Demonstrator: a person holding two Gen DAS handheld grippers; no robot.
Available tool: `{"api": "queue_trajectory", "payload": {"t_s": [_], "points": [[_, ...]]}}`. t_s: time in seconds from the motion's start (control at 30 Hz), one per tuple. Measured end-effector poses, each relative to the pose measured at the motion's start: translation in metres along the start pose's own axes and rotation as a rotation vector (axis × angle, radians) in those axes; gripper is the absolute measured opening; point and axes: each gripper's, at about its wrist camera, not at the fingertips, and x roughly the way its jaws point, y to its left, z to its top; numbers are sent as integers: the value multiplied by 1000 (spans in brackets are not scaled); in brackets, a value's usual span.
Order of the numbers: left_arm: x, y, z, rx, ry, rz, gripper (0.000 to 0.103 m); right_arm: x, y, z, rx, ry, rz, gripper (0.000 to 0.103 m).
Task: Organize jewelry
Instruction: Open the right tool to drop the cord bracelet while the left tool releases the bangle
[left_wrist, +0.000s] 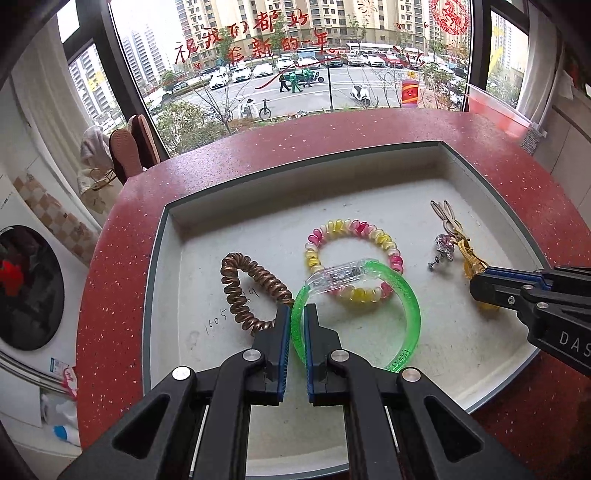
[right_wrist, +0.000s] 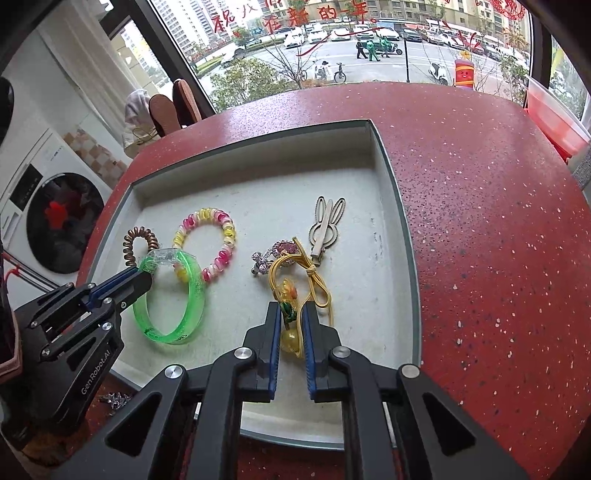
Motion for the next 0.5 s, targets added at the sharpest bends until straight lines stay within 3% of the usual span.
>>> {"api": "queue_trajectory", "payload": {"t_s": [0.1, 0.17, 0.5], "points": [[-4, 2, 2, -17, -9, -1, 26, -7, -1, -2, 10, -20, 35, 29], [-7, 3, 2, -20, -24, 2, 26, -13, 0, -1, 18, -41, 38, 52], [-17, 7, 3, -23, -60, -21, 26, -40, -6, -8, 67, -112, 61, 55]]}}
